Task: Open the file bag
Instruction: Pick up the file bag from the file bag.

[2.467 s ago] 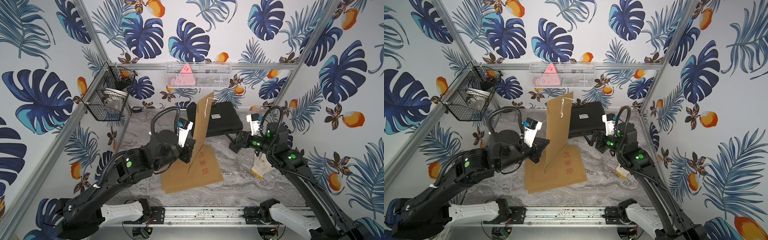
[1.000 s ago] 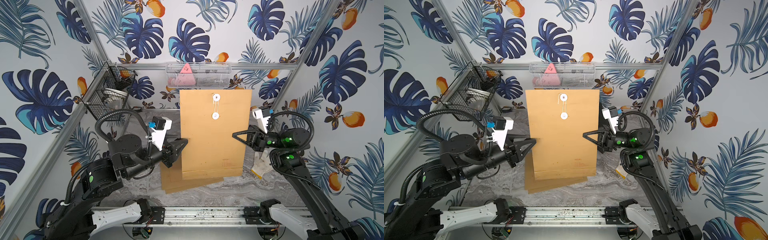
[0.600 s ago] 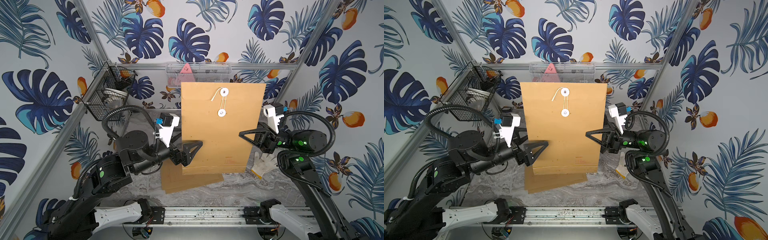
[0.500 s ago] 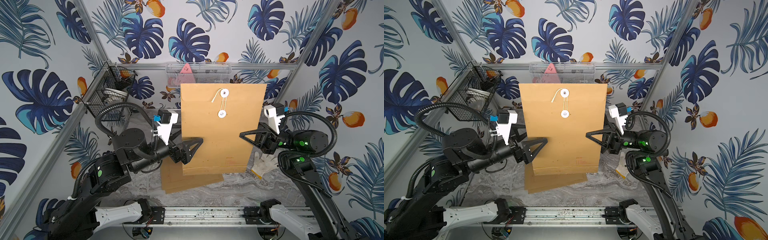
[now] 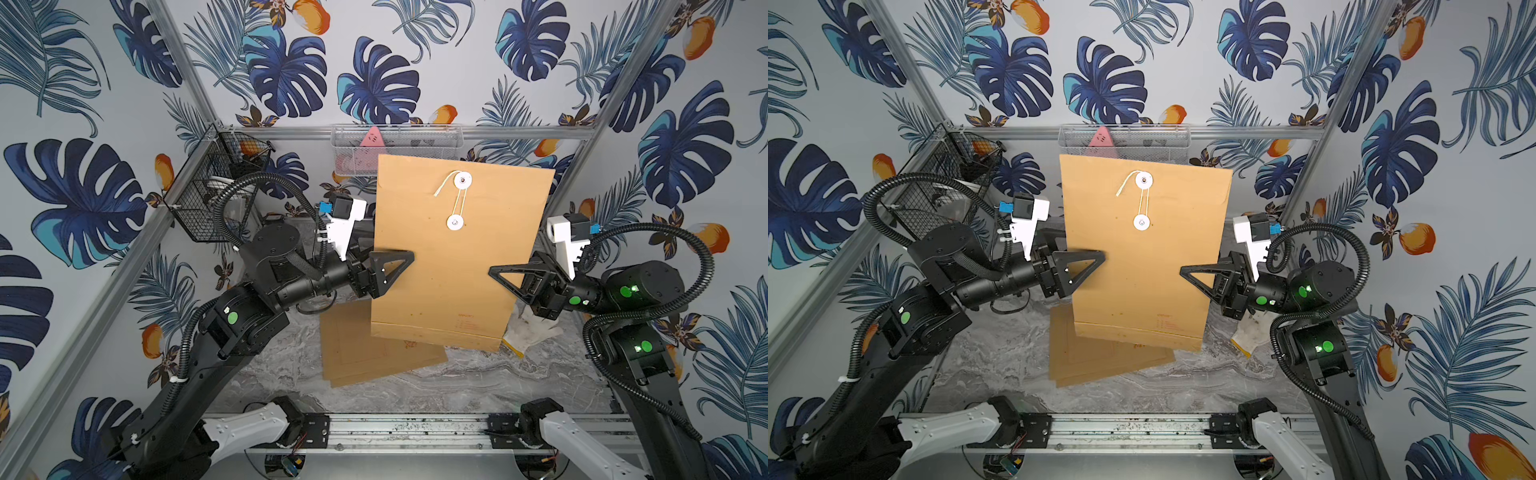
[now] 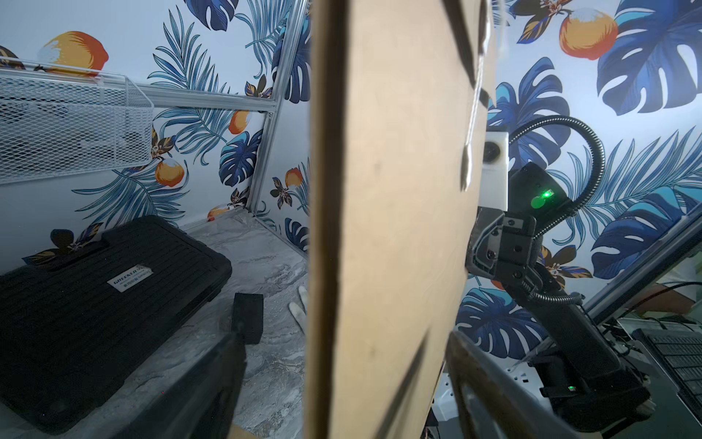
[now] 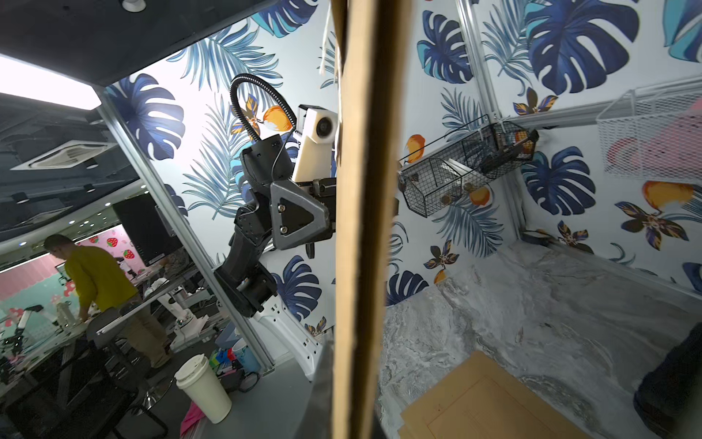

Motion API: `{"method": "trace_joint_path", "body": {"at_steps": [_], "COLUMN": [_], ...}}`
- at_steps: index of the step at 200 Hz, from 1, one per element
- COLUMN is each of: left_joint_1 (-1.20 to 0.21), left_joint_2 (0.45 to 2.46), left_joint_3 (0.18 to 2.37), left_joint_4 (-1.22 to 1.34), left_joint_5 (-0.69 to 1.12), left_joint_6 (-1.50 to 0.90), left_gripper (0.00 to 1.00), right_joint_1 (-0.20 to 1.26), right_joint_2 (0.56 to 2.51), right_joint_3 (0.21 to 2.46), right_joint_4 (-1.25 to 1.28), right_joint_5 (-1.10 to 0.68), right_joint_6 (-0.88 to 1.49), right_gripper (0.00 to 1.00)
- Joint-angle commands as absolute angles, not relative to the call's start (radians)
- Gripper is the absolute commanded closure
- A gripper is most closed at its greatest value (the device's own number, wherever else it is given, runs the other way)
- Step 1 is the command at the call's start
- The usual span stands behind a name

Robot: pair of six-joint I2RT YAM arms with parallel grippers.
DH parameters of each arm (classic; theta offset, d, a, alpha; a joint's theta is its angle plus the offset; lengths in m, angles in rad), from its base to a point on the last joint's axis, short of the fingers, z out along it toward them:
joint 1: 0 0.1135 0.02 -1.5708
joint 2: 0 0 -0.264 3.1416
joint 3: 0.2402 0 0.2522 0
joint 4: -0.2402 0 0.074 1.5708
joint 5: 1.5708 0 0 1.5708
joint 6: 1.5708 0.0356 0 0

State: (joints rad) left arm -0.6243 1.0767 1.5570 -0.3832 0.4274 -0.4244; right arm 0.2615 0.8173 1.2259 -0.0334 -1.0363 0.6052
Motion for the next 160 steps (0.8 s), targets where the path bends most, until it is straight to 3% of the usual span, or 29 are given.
{"method": "trace_joint_path", "body": {"at_steps": [1, 30, 71, 99, 160], "left_joint_1": [-0.554, -0.457, -0.418, -0.417, -0.416], "left_joint_2": [1.085, 1.115, 1.157, 1.163, 1.151], "left_joint_3": [1.522, 1.461, 1.450, 1.460, 1.442], "left_joint_4": [-0.177, 0.068, 0.261, 0.263, 0.221], "left_joint_5": [0.646, 0.817, 0.925, 0.962, 0.974], "left_joint_6": [-0.547, -0.711, -0.819, -0.811, -0.773], "left_gripper": [0.20, 0.29, 0.44, 0.55, 0.74], "right_joint_1": [0.262, 0.262, 0.262, 0.262, 0.262], "right_joint_2": [0.802, 0.797, 0.805, 0.819, 0.834], "right_joint_3": [1.246, 1.262, 1.270, 1.292, 1.262], "right_joint_4": [-0.174, -0.243, -0.305, -0.365, -0.176], "right_joint_5": [-0.963, -0.954, -0.962, -0.930, -0.991], "right_joint_6": [0.519, 0.491, 0.466, 0.450, 0.592], "right_gripper": [1.00, 1.00, 1.00, 1.00, 1.00]}}
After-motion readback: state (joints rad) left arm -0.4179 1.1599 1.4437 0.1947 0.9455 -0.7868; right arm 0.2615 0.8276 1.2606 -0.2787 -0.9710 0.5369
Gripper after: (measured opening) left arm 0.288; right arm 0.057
